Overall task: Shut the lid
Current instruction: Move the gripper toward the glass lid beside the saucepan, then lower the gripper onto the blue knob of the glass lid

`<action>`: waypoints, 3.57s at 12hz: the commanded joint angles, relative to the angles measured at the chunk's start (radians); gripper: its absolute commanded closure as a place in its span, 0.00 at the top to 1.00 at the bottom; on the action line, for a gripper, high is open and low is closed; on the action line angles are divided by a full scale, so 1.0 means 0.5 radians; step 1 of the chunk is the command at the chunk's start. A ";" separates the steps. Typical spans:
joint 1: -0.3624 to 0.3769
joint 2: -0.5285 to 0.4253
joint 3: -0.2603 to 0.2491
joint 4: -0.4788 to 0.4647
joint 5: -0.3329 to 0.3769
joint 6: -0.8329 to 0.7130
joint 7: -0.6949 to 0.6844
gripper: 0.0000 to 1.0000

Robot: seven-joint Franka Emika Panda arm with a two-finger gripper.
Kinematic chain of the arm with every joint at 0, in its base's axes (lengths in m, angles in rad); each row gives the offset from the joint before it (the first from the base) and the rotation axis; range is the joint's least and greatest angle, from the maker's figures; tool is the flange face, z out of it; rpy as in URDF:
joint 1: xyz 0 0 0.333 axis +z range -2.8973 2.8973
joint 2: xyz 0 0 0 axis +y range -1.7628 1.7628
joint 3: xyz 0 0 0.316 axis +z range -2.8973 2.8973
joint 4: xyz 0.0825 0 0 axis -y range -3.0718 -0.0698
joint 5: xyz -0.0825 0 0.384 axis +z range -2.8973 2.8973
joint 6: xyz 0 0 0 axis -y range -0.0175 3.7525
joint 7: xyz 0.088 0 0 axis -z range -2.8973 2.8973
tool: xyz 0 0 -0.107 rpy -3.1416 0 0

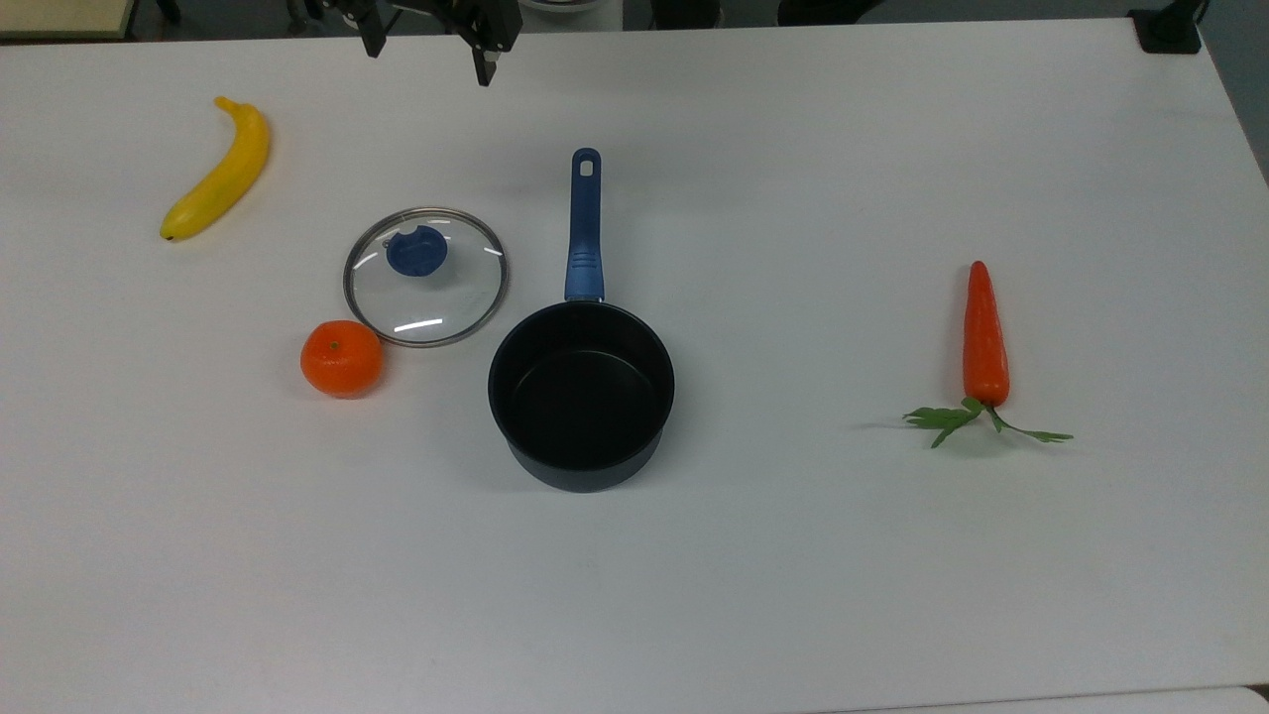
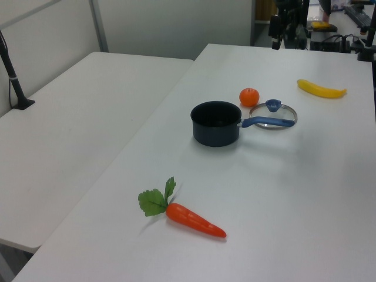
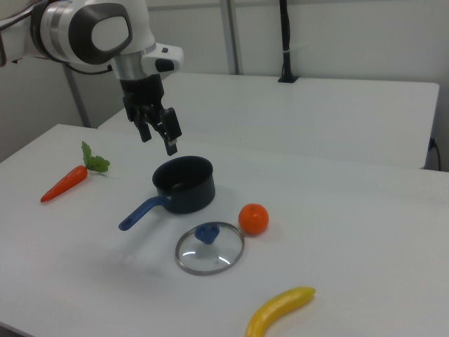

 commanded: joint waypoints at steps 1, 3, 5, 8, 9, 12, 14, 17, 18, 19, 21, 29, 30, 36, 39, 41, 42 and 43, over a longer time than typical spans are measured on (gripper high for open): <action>0.022 -0.035 -0.066 -0.004 0.045 -0.033 -0.077 1.00; 0.022 -0.035 -0.069 -0.004 0.079 -0.036 -0.074 1.00; 0.022 -0.023 -0.073 -0.004 0.119 0.022 -0.078 1.00; 0.026 -0.020 -0.088 -0.007 0.122 0.053 -0.071 1.00; 0.026 -0.017 -0.091 -0.007 0.122 0.053 -0.074 1.00; 0.019 -0.026 -0.125 -0.001 0.119 0.025 -0.053 1.00; 0.004 -0.020 -0.155 0.000 0.126 0.025 0.057 1.00; 0.010 0.062 -0.290 -0.052 0.132 0.062 -0.083 1.00; 0.016 0.102 -0.354 -0.056 0.132 0.068 -0.108 1.00; 0.022 0.133 -0.397 -0.095 0.135 0.105 -0.151 1.00; 0.041 0.200 -0.450 -0.236 0.147 0.276 -0.454 1.00; 0.023 0.305 -0.520 -0.310 0.346 0.565 0.494 1.00; 0.022 0.305 -0.517 -0.329 0.337 0.553 0.660 1.00; 0.001 0.308 -0.330 -0.623 0.227 0.782 0.944 1.00; 0.007 0.376 -0.281 -0.632 0.221 0.932 0.950 1.00; 0.013 0.394 -0.281 -0.632 0.221 0.976 0.978 1.00; 0.016 0.415 -0.281 -0.626 0.221 0.982 0.996 1.00; 0.016 0.419 -0.281 -0.623 0.221 0.982 0.996 1.00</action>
